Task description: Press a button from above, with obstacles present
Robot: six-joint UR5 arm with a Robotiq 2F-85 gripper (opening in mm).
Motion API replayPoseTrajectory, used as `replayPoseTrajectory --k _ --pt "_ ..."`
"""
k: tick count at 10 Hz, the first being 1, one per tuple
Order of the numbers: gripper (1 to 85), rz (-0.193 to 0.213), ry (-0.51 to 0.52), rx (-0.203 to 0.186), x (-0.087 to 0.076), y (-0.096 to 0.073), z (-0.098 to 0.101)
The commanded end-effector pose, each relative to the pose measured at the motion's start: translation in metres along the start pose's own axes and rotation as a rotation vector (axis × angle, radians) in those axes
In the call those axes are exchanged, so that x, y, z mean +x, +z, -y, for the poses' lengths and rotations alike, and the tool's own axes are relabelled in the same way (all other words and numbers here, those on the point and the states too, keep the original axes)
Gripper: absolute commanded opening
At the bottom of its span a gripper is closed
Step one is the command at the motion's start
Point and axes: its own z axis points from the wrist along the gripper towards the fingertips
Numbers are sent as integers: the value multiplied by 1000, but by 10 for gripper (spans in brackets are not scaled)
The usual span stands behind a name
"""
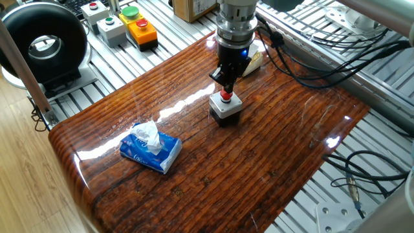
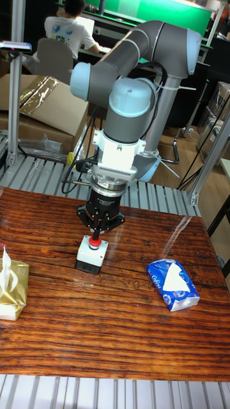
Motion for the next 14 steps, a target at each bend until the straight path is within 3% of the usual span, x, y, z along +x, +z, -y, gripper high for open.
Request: replayPoseTrajectory --k 1,3,6,10,14 --pt "13 -10 10 -17 1 -13 -8" --pt "13 -7 13 -14 3 -16 -7" --pt "13 -14 31 -28 5 -37 -9" --pt "13 -1 84 -6 -9 -52 -18" --pt "13 -6 76 -18 -9 -52 -19"
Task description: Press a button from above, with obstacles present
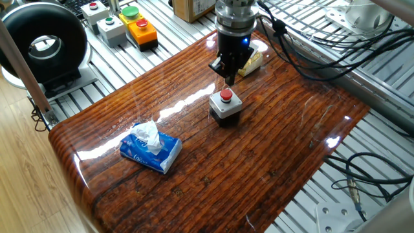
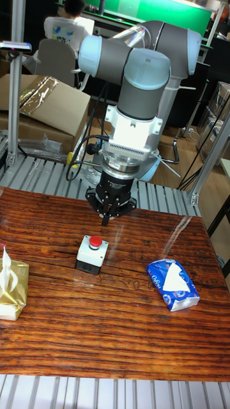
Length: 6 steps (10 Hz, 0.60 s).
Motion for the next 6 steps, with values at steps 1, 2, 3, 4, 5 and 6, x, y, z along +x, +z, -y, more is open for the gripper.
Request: replayPoseTrajectory --k 1,2,3,4,5,6 --pt "13 2 -3 -15 -1 -3 -2" --pt "13 3 -5 -17 -1 -2 -1" --pt "13 4 -6 -15 -1 -2 -1" --pt "13 4 -8 -14 -1 -2 0" --pt "13 4 -8 -12 -1 -2 0" --pt "13 4 -9 -12 -1 -2 0"
